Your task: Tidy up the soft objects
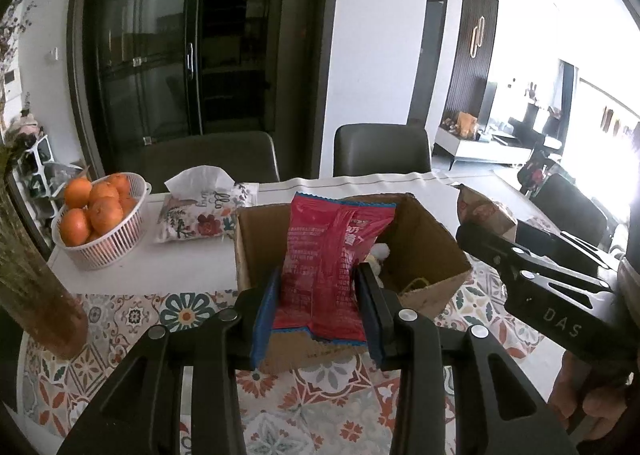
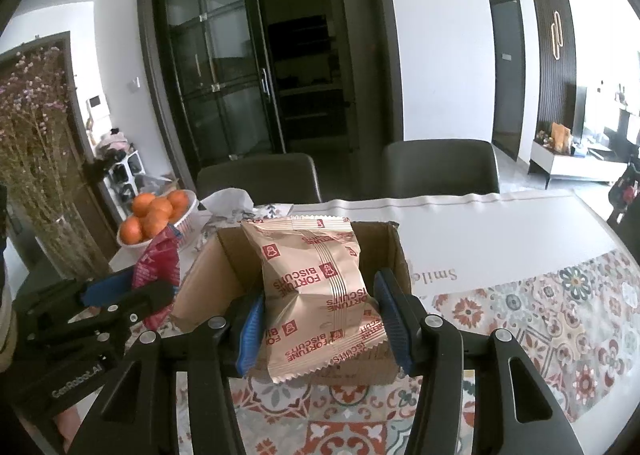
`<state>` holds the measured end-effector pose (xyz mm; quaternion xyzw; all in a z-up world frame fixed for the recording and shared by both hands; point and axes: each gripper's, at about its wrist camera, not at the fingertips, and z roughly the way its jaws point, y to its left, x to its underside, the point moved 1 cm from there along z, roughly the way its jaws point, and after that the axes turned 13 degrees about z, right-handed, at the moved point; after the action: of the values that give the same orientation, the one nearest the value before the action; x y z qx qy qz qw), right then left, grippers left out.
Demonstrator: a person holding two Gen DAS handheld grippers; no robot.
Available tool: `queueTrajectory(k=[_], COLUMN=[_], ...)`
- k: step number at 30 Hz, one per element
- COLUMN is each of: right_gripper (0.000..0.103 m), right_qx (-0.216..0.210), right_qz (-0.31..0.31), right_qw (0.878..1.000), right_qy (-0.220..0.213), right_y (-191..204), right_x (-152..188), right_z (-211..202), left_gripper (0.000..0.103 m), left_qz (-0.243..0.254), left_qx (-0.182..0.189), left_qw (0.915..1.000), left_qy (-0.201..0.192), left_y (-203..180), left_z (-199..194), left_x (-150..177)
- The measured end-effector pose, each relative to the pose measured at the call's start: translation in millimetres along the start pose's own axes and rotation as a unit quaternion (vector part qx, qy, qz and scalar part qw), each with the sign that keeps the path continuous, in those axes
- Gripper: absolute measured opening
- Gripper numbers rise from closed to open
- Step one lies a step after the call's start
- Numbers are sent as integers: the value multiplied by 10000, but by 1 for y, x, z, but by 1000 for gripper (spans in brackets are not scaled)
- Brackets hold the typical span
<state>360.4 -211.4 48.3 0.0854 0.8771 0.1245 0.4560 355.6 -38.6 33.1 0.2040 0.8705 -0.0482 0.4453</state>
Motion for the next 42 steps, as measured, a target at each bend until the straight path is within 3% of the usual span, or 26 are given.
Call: queueTrajectory(k=[8, 22, 25, 26, 33, 42], right_gripper=[53, 53, 60, 66, 70, 70], right_qx=[33, 139, 194, 207, 272, 338], right_qz=[-90, -69, -55, -3, -3, -17], right_qw=[9999, 9964, 9957, 9954, 9963, 9983], right_qy=[141, 833, 904, 937, 810, 482], right_y=[-1, -13, -15, -16, -14, -9], right_x=[-5, -3, -2, -1, 5, 14], right_z=[21, 79, 85, 86, 71, 20], left_gripper=[38, 32, 32, 32, 35, 45], left_qz=[-7, 116, 100, 90, 55, 4], left_qx=[-14, -5, -48, -65, -223, -350], left_qw=[9998, 9975, 9970, 9969, 9966, 9981], left_qy=[176, 691, 764, 781, 792, 499], left_y=[4, 11, 12, 12, 12, 0], left_z=[24, 72, 77, 77, 66, 22], left_x=[-5, -8, -6, -5, 0, 7])
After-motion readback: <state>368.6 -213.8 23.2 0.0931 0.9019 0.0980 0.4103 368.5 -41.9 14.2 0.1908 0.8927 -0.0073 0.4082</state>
